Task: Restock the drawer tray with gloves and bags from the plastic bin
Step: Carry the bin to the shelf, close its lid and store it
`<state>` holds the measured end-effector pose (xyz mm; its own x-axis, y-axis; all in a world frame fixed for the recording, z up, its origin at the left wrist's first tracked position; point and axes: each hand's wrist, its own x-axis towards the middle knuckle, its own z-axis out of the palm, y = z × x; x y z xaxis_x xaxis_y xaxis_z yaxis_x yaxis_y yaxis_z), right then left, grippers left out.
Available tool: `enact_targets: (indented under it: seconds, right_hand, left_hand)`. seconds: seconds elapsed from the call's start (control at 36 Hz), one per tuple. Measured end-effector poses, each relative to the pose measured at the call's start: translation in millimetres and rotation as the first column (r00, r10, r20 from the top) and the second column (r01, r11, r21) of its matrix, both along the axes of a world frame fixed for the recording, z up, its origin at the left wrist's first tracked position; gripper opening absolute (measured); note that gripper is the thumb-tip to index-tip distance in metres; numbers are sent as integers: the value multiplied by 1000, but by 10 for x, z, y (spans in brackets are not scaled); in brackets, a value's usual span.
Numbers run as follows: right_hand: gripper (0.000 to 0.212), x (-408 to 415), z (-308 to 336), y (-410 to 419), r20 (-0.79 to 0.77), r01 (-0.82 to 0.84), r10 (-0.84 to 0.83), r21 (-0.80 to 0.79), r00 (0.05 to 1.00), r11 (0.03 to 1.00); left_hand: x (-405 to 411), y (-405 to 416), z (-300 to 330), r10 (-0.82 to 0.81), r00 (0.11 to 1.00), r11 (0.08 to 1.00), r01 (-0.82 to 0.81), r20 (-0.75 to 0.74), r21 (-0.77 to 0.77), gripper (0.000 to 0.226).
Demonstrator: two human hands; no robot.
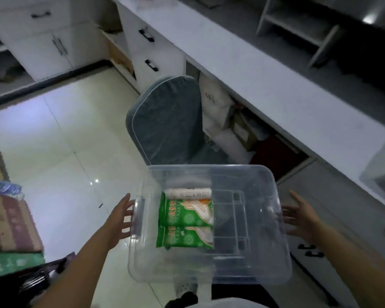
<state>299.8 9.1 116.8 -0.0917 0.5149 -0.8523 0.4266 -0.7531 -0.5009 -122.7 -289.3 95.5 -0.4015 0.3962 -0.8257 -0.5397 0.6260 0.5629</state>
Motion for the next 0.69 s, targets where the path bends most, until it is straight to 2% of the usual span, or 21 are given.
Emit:
enact_targets:
  seconds: [0.17, 0.25, 0.36, 0.44, 0.56, 0.64, 0.69]
  right_hand:
    - [70, 949, 298, -768, -123, 261, -271, -90, 955, 961]
    - [66, 1444, 333, -1253, -111, 424, -433, -90, 895, 901]
    - [71, 2052, 290, -2037, -141, 573, -577, -70, 804, 816]
    - [72, 2473, 277, -2687, -133, 685, -685, -52, 716, 727]
    - [74, 2924, 319, -3531, -186, 789, -788, -89, 587, 608]
    - [76, 3213, 390, -4186, -191, 863, -864, -116, 467, 492]
    - [78, 3341, 415, -4475, -201, 890, -888, -116, 413, 440]
  left_hand:
    - [163, 573, 159, -338, 940, 941, 338, -49, -17, 61]
    - [482, 863, 185, -467, 883, 884, 465, -51, -35, 61]
    - [1014, 1170, 144, -588, 806, 809, 587, -65, -37, 59]
    - [1465, 1372, 140, -695, 712, 718, 694, -96, -55, 59]
    - [2153, 1536, 178, -825, 545, 560, 823, -149, -91, 59]
    - [2783, 1479, 281, -898, 412, 430, 895, -151, -116, 59]
    - [3092, 1452, 338, -924, 359, 374, 921, -133, -112, 61]
